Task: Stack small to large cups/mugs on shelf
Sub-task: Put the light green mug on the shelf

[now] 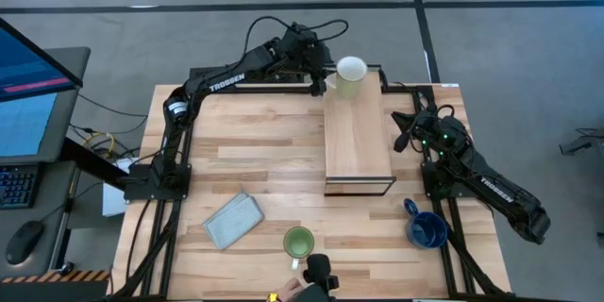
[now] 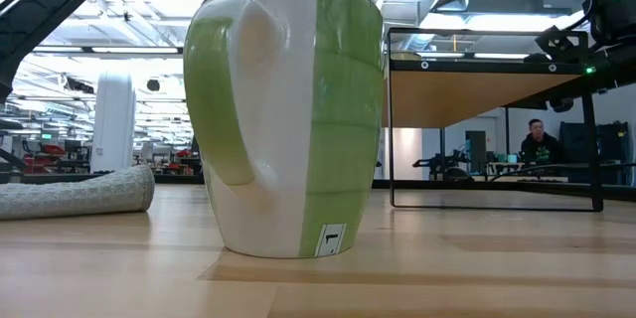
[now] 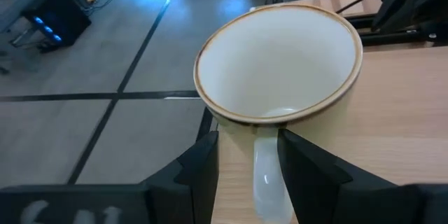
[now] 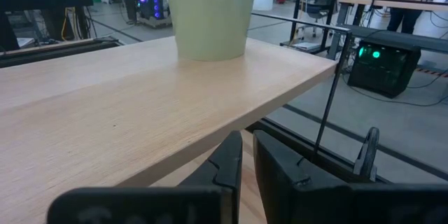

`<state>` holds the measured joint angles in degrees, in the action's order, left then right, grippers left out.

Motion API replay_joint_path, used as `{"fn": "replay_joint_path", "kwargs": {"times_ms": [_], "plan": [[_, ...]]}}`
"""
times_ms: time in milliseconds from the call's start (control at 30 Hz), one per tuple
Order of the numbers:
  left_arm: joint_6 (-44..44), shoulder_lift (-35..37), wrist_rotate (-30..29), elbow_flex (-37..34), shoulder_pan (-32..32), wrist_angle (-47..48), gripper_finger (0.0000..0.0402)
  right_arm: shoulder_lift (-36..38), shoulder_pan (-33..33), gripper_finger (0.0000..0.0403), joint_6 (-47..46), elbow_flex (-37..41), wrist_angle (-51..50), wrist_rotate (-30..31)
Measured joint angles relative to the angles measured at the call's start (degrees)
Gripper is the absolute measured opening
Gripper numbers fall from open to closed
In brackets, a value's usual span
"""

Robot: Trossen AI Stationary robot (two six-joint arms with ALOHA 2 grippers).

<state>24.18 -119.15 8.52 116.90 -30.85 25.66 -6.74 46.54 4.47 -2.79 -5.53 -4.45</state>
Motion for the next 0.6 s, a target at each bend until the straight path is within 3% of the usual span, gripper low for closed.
{"fn": "replay_joint_path", "kwargs": {"times_ms": [600], "plan": [[-0.8,0.0,1.6,0.0,0.0,-1.9,0.0138,0.0,0.0,0.0060,0.0,0.0,0.0,0.0]]}}
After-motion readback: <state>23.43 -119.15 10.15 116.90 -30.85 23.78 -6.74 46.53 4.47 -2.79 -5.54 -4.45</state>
